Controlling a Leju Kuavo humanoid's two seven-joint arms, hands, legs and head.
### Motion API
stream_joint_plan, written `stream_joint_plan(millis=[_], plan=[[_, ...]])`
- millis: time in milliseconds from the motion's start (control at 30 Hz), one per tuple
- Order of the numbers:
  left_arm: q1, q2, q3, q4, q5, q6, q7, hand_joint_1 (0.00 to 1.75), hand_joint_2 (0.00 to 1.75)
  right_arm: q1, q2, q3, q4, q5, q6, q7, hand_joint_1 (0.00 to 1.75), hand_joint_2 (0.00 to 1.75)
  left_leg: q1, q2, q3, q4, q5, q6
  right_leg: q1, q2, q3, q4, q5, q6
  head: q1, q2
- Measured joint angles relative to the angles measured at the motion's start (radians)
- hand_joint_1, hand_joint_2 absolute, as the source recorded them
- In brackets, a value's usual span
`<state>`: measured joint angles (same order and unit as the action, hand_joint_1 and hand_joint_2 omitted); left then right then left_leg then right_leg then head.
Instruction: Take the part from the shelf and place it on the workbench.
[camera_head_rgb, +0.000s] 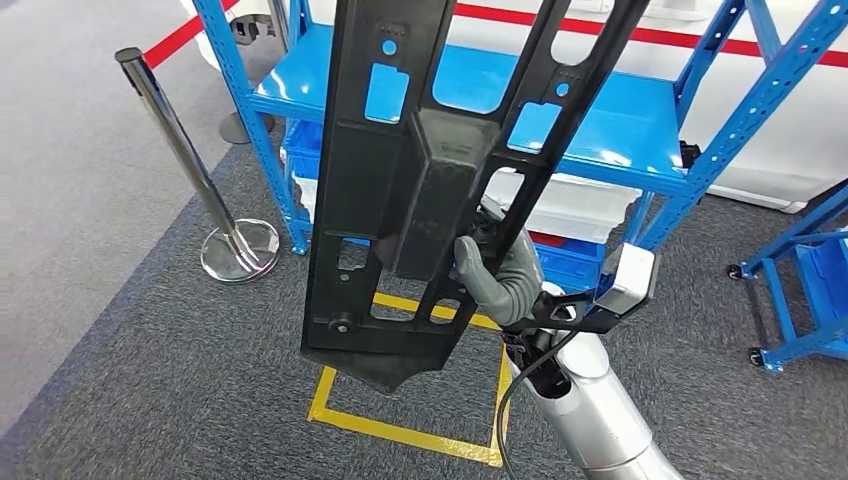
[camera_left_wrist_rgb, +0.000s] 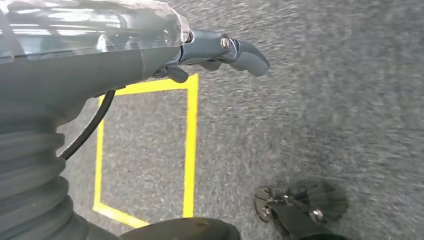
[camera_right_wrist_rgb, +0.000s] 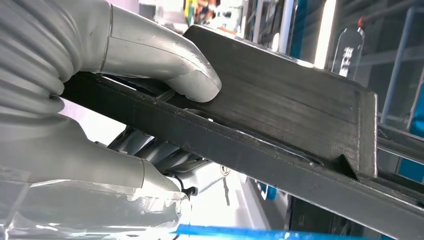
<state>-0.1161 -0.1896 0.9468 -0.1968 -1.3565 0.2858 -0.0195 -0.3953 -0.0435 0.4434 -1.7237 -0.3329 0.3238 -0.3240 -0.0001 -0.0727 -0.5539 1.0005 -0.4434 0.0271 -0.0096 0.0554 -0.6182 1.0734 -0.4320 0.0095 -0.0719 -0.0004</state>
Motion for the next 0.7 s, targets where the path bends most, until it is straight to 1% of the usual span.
stream_joint_plan(millis=[33,67,100,133,167,200,233,267,300,333,367,400,433,467,500,533,567,633,667,700], plan=[[0.000,-0.001,-0.001,0.000,-0.001,0.000,0.000,0.00,1.75,0.000,0.000,-0.001,-0.001,0.001,0.001,0.000,1.75,1.75,0.001,-0.009,-0.006,0.003,0.001,-0.005,-0.001,0.017,0.017,-0.038,0.007,-0.003,0.000,0.000],[0.000,-0.002,-0.001,0.000,-0.001,0.001,0.001,0.00,1.75,0.001,0.000,-0.002,-0.002,0.002,0.002,0.000,1.75,1.75,0.003,-0.019,-0.013,0.005,0.002,-0.010,-0.001,0.025,0.022,-0.051,0.003,-0.006,0.000,0.000],[0.001,-0.002,-0.001,0.000,-0.001,0.001,0.001,0.00,1.75,0.001,0.000,-0.003,-0.003,0.003,0.003,0.000,1.75,1.75,0.005,-0.029,-0.018,0.005,0.005,-0.017,0.000,0.017,0.022,-0.058,0.003,-0.008,0.000,0.000],[0.001,-0.002,-0.001,0.000,-0.001,0.001,0.001,0.00,1.75,0.000,0.000,-0.003,-0.003,0.003,0.003,0.000,1.75,1.75,0.006,-0.036,-0.022,0.004,0.004,-0.023,-0.002,0.004,0.023,-0.064,0.004,-0.012,0.000,0.000],[0.002,-0.002,-0.001,0.000,-0.001,0.002,0.001,0.00,1.75,0.000,0.001,-0.003,-0.003,0.003,0.004,0.000,1.75,1.75,0.005,-0.027,-0.026,0.010,-0.001,-0.028,-0.004,-0.007,0.027,-0.072,0.006,-0.015,0.000,0.000],[0.002,-0.001,-0.001,0.000,-0.001,0.002,0.001,0.00,1.75,-0.001,0.002,-0.003,-0.003,0.003,0.004,0.000,1.75,1.75,0.003,-0.009,-0.033,0.026,-0.013,-0.033,-0.006,-0.020,0.032,-0.080,0.009,-0.020,0.000,0.000],[0.002,-0.001,-0.001,0.000,-0.001,0.002,0.001,0.00,1.75,-0.001,0.002,-0.003,-0.004,0.003,0.005,0.000,1.75,1.75,0.002,0.015,-0.050,0.065,-0.037,-0.037,-0.008,-0.033,0.036,-0.086,0.010,-0.024,0.000,0.000],[0.001,0.000,-0.001,0.000,-0.001,0.003,0.001,0.00,1.75,0.000,0.003,-0.003,-0.004,0.003,0.005,0.000,1.75,1.75,0.002,0.039,-0.078,0.126,-0.067,-0.041,-0.005,-0.046,0.039,-0.088,0.010,-0.026,0.000,0.000],[-0.001,0.001,-0.001,0.000,-0.001,0.003,0.001,0.00,1.75,0.000,0.003,-0.003,-0.003,0.003,0.005,-0.001,1.75,1.75,0.004,0.050,-0.110,0.194,-0.096,-0.046,-0.004,-0.061,0.039,-0.087,0.009,-0.028,0.000,0.000],[-0.002,0.001,-0.001,0.000,-0.001,0.003,0.001,0.00,1.75,0.002,0.003,-0.003,-0.003,0.003,0.006,0.000,1.75,1.75,0.007,0.055,-0.140,0.254,-0.117,-0.050,-0.002,-0.076,0.039,-0.087,0.007,-0.028,0.000,0.000],[-0.004,0.002,-0.001,0.000,-0.001,0.003,0.000,0.00,1.75,0.003,0.003,-0.003,-0.003,0.003,0.006,0.000,1.75,1.75,0.009,0.057,-0.152,0.280,-0.117,-0.053,-0.002,-0.090,0.039,-0.085,0.006,-0.027,0.000,0.000],[-0.005,0.002,-0.002,0.000,-0.001,0.002,0.000,0.00,1.75,0.003,0.003,-0.003,-0.003,0.003,0.006,0.000,1.75,1.75,0.011,0.061,-0.143,0.263,-0.098,-0.056,-0.002,-0.103,0.039,-0.083,0.004,-0.025,0.000,0.000],[-0.004,0.003,-0.002,0.000,-0.002,0.002,0.001,0.00,1.75,0.004,0.003,-0.003,-0.003,0.004,0.007,0.000,1.75,1.75,0.013,0.070,-0.115,0.209,-0.064,-0.058,-0.003,-0.115,0.039,-0.080,0.001,-0.023,0.000,0.000],[-0.004,0.004,-0.002,0.000,-0.003,0.002,0.001,0.00,1.75,0.004,0.003,-0.003,-0.004,0.005,0.008,0.000,1.75,1.75,0.014,0.091,-0.079,0.138,-0.035,-0.059,-0.002,-0.124,0.040,-0.076,-0.002,-0.018,0.000,0.000],[-0.004,0.004,-0.002,0.000,-0.004,0.001,0.001,0.00,1.75,0.004,0.003,-0.004,-0.004,0.005,0.008,0.000,1.75,1.75,0.011,0.111,-0.049,0.077,-0.013,-0.056,0.000,-0.133,0.038,-0.070,-0.006,-0.013,0.000,0.000],[-0.004,0.003,-0.002,0.000,-0.005,0.000,0.001,0.00,1.75,0.004,0.003,-0.005,-0.005,0.006,0.009,0.000,1.75,1.75,0.009,0.126,-0.031,0.038,-0.003,-0.049,0.002,-0.140,0.037,-0.065,-0.008,-0.009,0.000,0.000],[-0.003,0.002,-0.002,0.000,-0.006,-0.001,0.000,0.00,1.75,0.004,0.003,-0.005,-0.006,0.006,0.009,0.000,1.75,1.75,0.005,0.132,-0.026,0.021,-0.003,-0.040,0.005,-0.147,0.035,-0.062,-0.009,-0.005,0.000,0.000],[0.000,0.000,-0.002,0.000,-0.008,0.000,0.000,0.00,1.75,0.005,0.003,-0.006,-0.006,0.007,0.010,0.000,1.75,1.75,0.001,0.113,-0.031,0.020,0.001,-0.020,0.006,-0.165,0.035,-0.061,-0.010,0.002,0.000,0.000],[0.001,-0.001,-0.002,0.000,-0.010,0.001,0.000,0.00,1.75,0.005,0.003,-0.006,-0.007,0.008,0.010,0.000,1.75,1.75,0.001,0.103,-0.032,0.018,0.003,-0.013,0.003,-0.161,0.035,-0.056,-0.016,0.007,0.000,0.000],[0.001,-0.003,-0.003,0.000,-0.011,0.002,-0.001,0.00,1.75,0.005,0.003,-0.007,-0.009,0.008,0.010,0.000,1.75,1.75,0.001,0.093,-0.032,0.017,0.007,-0.006,0.000,-0.145,0.029,-0.039,-0.031,0.012,0.000,0.000]])
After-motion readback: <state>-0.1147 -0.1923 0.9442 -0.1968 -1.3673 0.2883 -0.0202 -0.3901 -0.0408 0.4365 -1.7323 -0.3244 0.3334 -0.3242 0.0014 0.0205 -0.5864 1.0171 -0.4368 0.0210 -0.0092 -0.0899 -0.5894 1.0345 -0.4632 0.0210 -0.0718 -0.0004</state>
